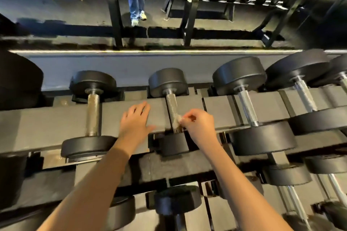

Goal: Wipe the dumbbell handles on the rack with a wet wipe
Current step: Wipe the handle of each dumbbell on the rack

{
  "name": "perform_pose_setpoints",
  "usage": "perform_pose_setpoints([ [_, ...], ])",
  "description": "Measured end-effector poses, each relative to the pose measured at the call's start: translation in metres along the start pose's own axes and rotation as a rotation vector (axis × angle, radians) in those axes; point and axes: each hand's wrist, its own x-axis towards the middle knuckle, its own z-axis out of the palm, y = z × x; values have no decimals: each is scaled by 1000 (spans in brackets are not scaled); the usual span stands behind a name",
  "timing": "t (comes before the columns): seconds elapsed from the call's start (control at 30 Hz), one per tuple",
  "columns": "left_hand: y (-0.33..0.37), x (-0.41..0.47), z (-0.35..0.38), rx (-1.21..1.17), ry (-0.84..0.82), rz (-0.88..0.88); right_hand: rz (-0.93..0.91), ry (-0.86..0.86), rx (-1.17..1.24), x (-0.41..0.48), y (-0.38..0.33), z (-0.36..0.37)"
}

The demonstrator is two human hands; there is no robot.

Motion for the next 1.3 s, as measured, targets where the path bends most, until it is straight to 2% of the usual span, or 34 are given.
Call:
perform_pose_setpoints([
  [0.1, -5, 3, 6, 43, -12, 15, -86, 41, -70, 18, 0, 11],
  [0.27, -6, 7, 6, 81, -56, 12, -212, 271, -20, 51, -19, 24],
  [0.57, -3, 6, 7, 98, -14, 18, -78, 57, -123, 46, -24, 23],
  [0.7, 0, 8, 4, 116, -21, 15, -126, 147, -92, 51, -25, 26],
  [0.83, 0, 7, 5, 122, -22, 13, -27, 258, 8, 67, -30, 34],
  [0.9, 0, 7, 4, 112, -19, 13, -64, 252, -12, 64, -28, 32],
  [1.07, 3, 8, 4, 104, -27, 4, -160, 76, -133, 41, -10, 21],
  [1.23, 4, 9, 2, 100, -44, 0, -236, 218, -95, 68, -28, 28],
  [1.3, 4, 8, 2, 108, -53, -9, -228, 225, -86, 70, -31, 28],
])
